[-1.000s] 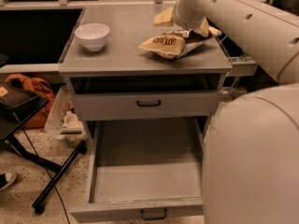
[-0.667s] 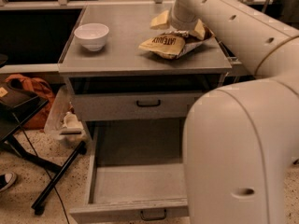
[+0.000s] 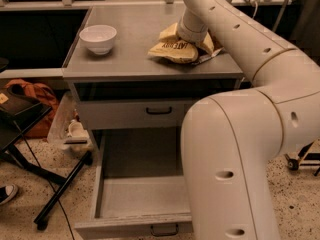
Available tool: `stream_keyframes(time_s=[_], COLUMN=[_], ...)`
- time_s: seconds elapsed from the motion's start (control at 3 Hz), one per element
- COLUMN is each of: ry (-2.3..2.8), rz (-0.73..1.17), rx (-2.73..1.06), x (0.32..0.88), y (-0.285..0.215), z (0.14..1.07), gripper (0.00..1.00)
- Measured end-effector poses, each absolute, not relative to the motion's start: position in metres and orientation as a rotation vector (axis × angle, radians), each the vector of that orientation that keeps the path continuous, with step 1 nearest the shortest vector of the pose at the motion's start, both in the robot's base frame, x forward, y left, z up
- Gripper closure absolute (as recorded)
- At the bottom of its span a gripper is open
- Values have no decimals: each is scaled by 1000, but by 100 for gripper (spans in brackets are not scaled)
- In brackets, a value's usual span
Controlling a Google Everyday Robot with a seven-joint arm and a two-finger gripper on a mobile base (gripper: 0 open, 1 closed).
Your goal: Place brown chip bag into middle drawer
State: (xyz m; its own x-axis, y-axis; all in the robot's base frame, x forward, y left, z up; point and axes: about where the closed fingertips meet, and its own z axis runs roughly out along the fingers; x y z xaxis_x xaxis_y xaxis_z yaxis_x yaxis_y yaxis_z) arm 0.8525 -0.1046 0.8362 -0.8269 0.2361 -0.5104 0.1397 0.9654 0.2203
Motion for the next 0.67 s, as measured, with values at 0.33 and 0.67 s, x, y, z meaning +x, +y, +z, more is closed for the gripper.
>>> stream_keyframes(time_s=[0.33,0.67], ry=[2569,2570], rz=[246,253], rx=[272,272], x=[852,850], y=[-105,-106], z=[833,837], gripper=[19,42])
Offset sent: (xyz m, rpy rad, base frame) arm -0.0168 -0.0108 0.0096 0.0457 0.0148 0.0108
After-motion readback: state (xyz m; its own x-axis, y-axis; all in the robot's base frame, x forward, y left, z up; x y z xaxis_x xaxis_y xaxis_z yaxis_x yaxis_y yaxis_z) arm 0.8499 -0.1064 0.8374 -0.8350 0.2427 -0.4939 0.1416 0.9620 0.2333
